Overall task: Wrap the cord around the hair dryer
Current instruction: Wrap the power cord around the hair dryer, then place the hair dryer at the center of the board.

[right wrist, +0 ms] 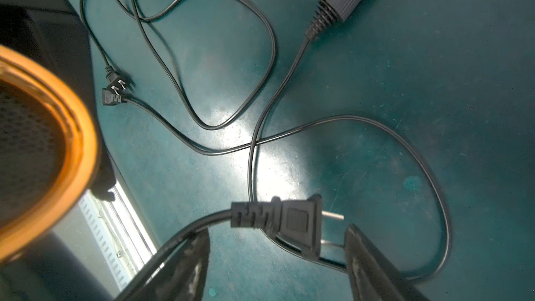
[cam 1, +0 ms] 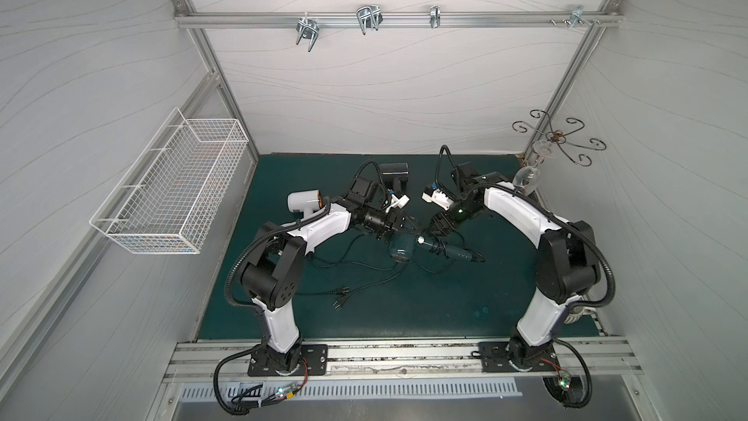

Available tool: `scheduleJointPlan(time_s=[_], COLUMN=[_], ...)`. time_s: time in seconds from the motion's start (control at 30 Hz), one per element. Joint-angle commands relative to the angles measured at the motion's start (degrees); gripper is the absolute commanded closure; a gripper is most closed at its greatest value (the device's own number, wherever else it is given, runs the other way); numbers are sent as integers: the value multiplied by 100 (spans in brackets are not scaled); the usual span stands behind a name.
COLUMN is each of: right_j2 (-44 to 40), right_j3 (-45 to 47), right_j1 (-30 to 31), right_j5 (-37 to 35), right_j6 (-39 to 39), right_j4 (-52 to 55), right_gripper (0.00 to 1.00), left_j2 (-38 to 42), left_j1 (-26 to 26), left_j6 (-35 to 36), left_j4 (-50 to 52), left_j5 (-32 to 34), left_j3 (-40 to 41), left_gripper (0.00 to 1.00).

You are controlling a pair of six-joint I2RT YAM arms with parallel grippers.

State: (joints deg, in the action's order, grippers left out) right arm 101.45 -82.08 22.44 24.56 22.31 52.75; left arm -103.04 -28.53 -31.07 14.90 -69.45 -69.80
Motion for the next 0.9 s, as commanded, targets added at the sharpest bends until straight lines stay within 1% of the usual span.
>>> scheduleJointPlan(time_s=[0.0, 0.33, 0.43, 0.6, 0.77, 0.87], right_j2=[-21, -6, -22, -61, -129, -196], right_j3=[120, 168, 156, 109, 90, 71], right_j1=[-42, -46, -70, -186, -274, -348], right_j5=[170, 142, 80, 276, 317, 381], right_j6=[64, 76, 66, 4, -2, -22], right_j4=[227, 261, 262, 236, 251, 246], right_gripper=[24, 14, 11, 6, 1, 1], left_j2=[-2, -83, -76, -43, -12, 17], left_j1=[15, 26, 30, 44, 68, 82], left_j6=[-288, -819, -857, -866, -882, -874], left_j4=[-531, -1035, -1033, -988, -959, -930], left_j5=[-409, -514, -534, -535, -530, -539], left_j3=[56, 168, 162, 201, 195, 199], left_gripper=[100, 100, 100, 100, 100, 100])
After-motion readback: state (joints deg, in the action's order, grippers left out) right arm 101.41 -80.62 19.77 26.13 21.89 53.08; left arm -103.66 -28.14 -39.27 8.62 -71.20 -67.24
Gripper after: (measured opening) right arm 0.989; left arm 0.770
